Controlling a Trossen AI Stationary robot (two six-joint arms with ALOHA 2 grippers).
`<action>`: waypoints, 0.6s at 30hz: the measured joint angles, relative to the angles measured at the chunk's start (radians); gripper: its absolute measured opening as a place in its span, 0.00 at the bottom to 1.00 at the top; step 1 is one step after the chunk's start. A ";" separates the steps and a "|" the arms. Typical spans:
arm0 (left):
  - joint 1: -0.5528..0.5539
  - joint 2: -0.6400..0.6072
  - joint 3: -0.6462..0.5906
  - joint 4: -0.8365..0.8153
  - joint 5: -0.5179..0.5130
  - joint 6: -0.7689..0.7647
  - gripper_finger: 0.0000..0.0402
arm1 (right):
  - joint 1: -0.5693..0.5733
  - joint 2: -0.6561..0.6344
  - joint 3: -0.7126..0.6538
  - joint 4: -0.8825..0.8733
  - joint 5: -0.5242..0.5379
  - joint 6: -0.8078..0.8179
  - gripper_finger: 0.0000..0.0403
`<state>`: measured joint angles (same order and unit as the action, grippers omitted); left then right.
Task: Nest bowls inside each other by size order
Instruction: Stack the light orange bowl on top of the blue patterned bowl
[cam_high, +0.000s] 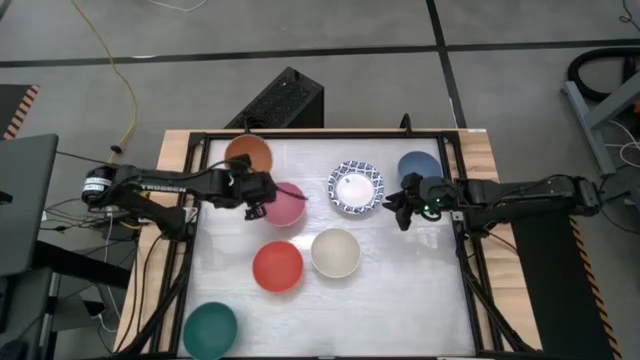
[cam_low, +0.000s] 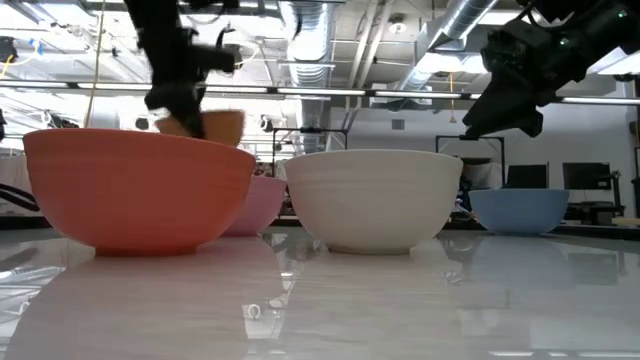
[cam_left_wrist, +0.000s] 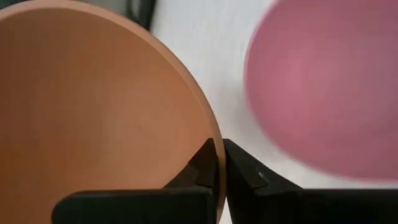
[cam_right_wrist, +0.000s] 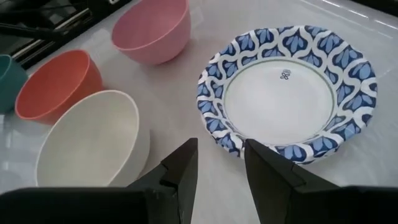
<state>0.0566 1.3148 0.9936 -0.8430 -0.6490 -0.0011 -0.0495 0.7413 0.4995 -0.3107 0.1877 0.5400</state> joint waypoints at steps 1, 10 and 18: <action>-0.028 0.000 0.016 0.007 -0.032 0.040 0.00 | -0.004 0.000 0.000 0.005 0.008 0.005 0.38; -0.192 0.005 0.049 0.277 -0.361 0.506 0.00 | -0.012 0.000 0.000 0.289 0.243 -0.131 0.34; -0.198 0.063 0.050 0.494 -0.346 0.862 0.00 | -0.012 0.045 0.000 0.571 0.467 -0.418 0.30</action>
<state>-0.1414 1.3775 1.0431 -0.3494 -0.9955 0.8612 -0.0612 0.7867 0.4992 0.2607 0.6547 0.1223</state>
